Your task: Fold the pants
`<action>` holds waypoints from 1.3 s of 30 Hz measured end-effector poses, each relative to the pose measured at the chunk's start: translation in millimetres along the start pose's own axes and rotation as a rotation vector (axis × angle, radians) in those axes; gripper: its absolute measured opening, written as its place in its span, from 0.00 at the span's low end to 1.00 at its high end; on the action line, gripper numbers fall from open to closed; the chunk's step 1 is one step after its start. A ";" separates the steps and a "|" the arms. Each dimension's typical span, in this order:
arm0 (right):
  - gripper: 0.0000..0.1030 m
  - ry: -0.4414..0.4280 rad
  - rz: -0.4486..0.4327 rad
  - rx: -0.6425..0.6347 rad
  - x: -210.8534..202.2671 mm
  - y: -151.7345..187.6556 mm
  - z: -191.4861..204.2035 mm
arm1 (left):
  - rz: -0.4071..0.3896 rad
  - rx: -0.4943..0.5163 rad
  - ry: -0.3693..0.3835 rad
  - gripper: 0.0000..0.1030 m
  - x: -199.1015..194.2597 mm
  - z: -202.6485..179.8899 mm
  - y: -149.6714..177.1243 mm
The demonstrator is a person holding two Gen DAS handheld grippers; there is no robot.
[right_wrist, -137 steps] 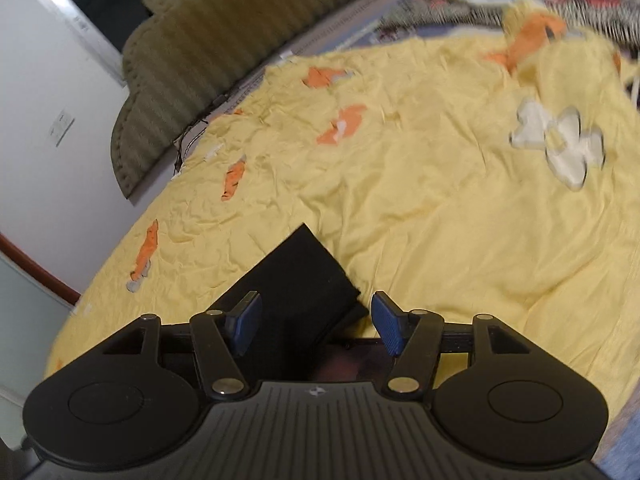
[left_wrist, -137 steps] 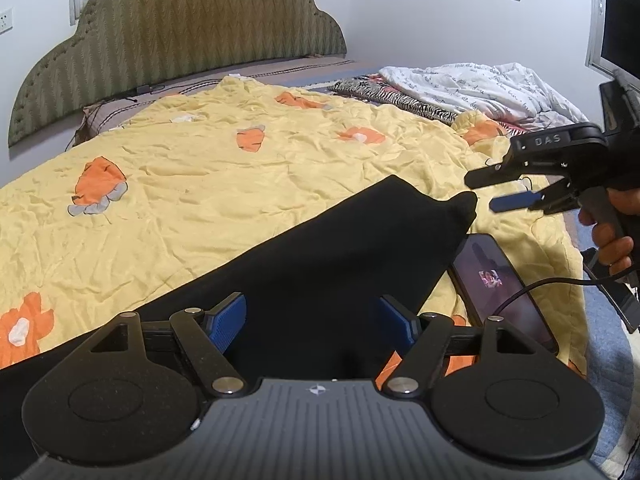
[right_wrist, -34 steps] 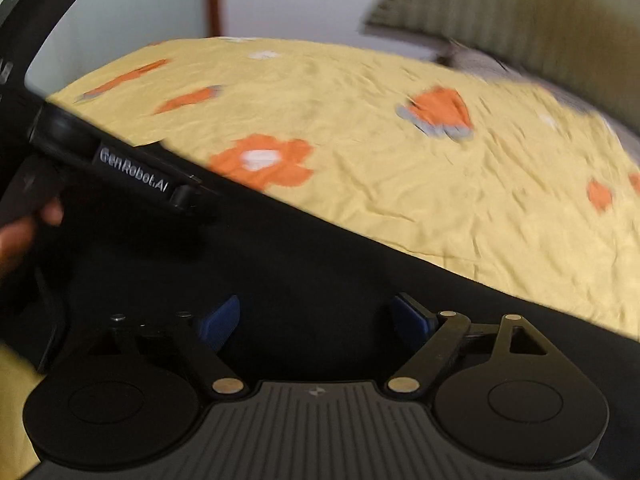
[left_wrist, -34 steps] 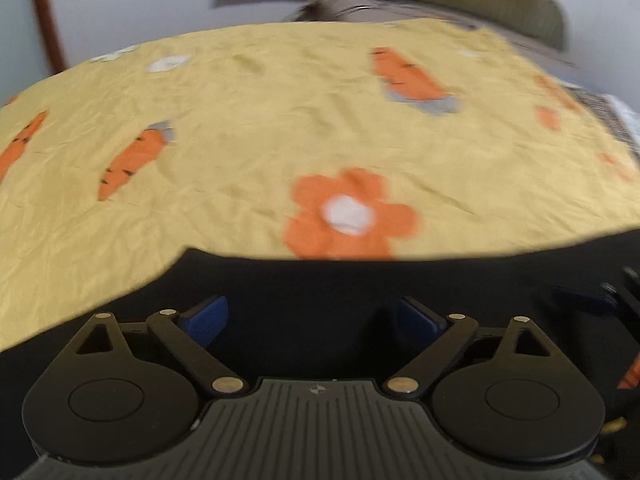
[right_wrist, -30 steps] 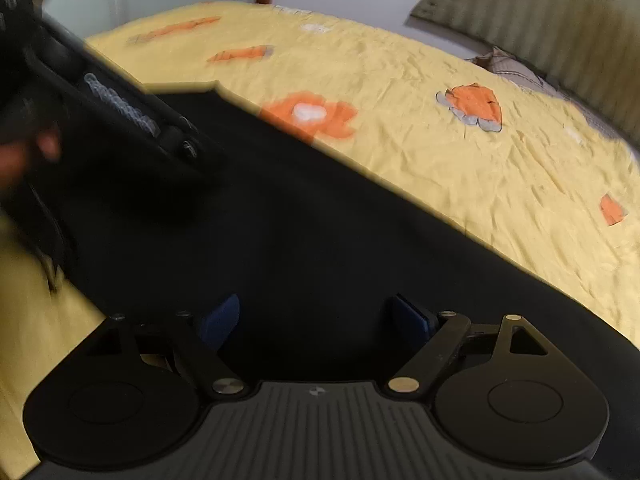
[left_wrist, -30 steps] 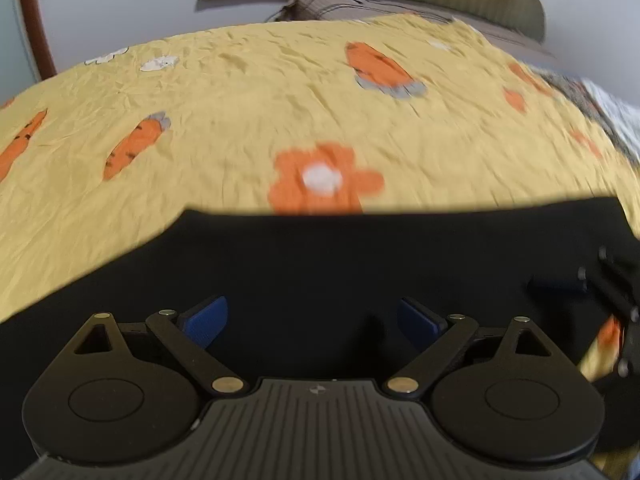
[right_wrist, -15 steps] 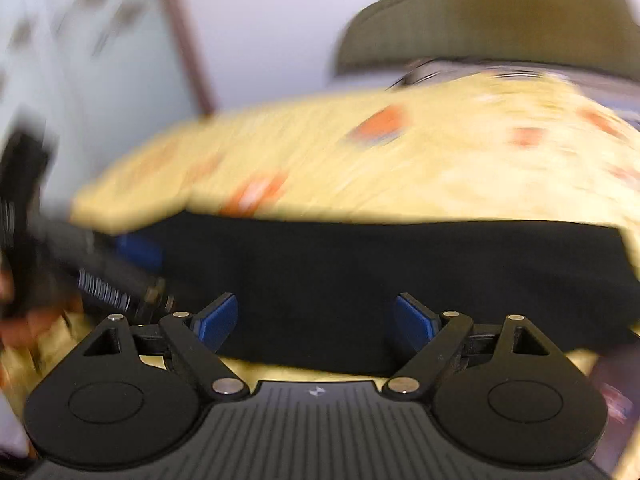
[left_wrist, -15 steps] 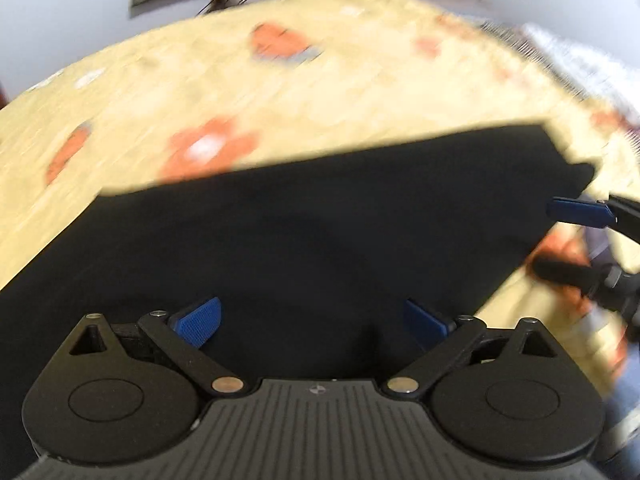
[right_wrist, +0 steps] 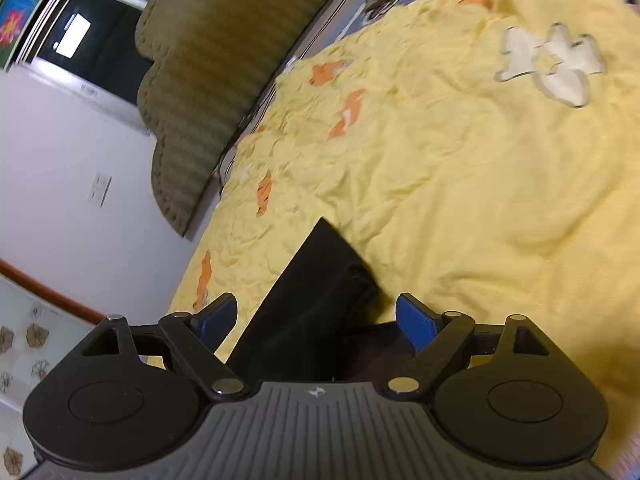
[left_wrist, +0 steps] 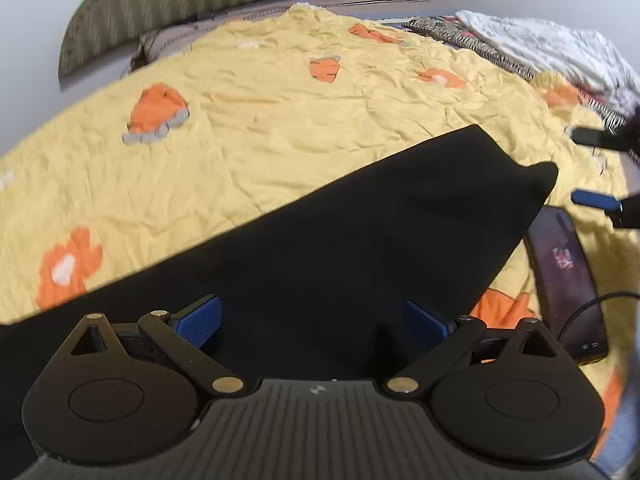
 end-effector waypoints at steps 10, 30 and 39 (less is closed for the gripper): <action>0.76 0.046 0.065 -0.004 62.5 -8.7 -2.4 | 0.009 -0.025 -0.007 0.96 7.1 8.4 -7.7; 0.17 0.301 -0.028 -0.763 60.5 16.3 90.7 | 0.229 -0.332 0.471 0.96 65.9 -39.7 -102.6; 0.17 0.360 -0.032 -1.176 72.1 69.2 136.6 | 0.341 -0.385 0.561 0.96 115.4 -71.9 -128.0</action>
Point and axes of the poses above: each gripper's, at about its wrist camera, not at the fingertips, and x roughly the way its jaws point, z to its left, y to its underside, the point moved 4 cm from there along x, roughly the way its jaws point, and after that the axes turned 9 degrees about -x, right-handed, at the moved point
